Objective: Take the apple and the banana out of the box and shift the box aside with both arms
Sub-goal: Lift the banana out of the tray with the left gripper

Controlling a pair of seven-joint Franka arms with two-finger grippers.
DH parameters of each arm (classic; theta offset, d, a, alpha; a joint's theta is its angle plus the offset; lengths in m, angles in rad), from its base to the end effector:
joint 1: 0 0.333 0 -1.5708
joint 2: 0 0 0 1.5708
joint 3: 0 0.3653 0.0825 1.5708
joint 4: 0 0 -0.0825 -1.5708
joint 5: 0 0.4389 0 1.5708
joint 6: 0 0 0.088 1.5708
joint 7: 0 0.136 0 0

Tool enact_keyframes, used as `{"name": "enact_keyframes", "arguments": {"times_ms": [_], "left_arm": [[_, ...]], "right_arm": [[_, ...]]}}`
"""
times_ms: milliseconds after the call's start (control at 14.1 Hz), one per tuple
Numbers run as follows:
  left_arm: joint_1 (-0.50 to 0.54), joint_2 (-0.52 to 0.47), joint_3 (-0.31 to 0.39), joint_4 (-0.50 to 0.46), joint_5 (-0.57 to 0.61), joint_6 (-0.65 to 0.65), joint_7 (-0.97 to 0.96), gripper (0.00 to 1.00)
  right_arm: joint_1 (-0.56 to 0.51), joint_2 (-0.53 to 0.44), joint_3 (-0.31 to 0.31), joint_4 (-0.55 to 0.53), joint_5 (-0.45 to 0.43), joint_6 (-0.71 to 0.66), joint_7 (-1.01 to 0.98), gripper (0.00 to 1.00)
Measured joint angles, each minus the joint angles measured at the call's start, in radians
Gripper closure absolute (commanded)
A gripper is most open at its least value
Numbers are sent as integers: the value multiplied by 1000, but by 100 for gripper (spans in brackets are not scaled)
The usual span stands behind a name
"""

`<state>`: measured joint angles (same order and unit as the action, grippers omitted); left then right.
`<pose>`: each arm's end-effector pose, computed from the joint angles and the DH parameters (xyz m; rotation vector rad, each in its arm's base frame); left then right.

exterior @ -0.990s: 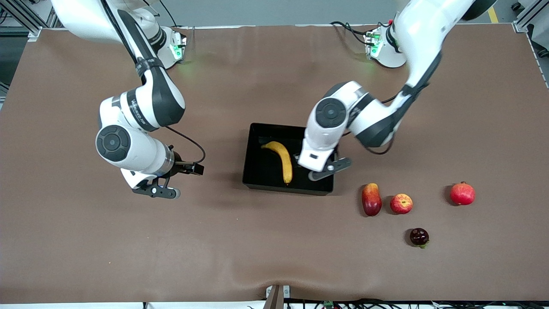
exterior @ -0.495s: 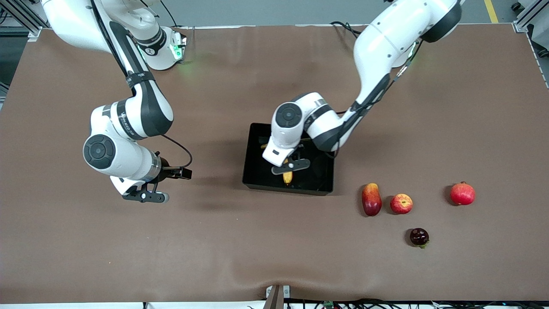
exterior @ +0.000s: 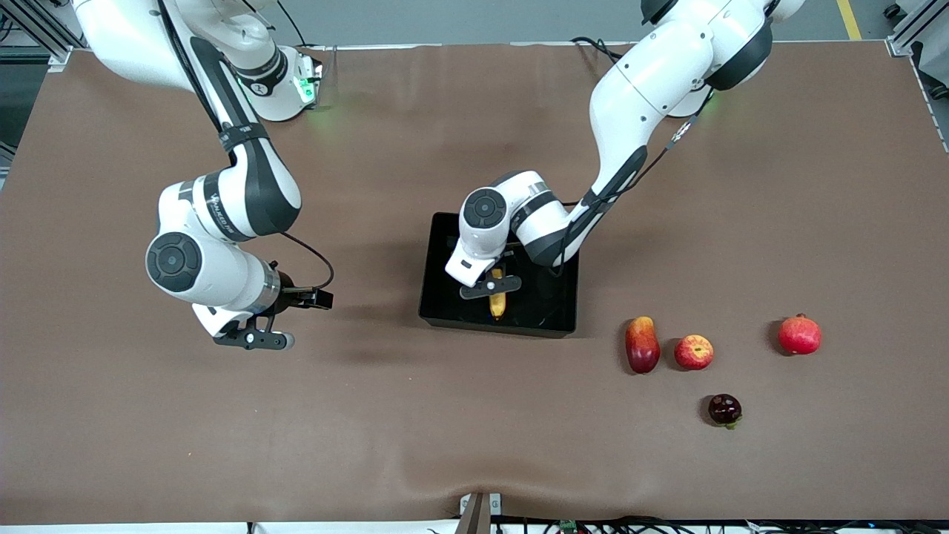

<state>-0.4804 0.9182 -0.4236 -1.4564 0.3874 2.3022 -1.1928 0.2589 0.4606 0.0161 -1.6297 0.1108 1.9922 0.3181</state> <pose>0.5471 -0.5787 0.1324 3.0886 0.2826 -0.0439 0.7029 0.2072 0.3339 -3.0595 0.1451 0.1914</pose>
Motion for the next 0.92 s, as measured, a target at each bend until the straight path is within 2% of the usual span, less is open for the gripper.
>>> {"name": "enact_keyframes", "arguments": {"times_ms": [71, 212, 566, 707, 919], "left_arm": [[-5, 0, 2, 4, 1, 0, 0, 100], [-18, -3, 8, 19, 1, -7, 0, 100], [-23, -64, 10, 74, 2, -150, 5, 100], [-14, -138, 8, 95, -4, -225, 53, 100], [55, -311, 11, 108, -118, -383, 208, 100]], "right_arm": [[0, 0, 0, 0, 0, 0, 0, 0], [0, 0, 0, 0, 0, 0, 0, 0], [10, 0, 7, 2, 1, 26, -3, 0], [27, 0, 9, 9, 1, 42, -3, 0], [76, 4, 12, 11, 3, 64, 7, 0]]}}
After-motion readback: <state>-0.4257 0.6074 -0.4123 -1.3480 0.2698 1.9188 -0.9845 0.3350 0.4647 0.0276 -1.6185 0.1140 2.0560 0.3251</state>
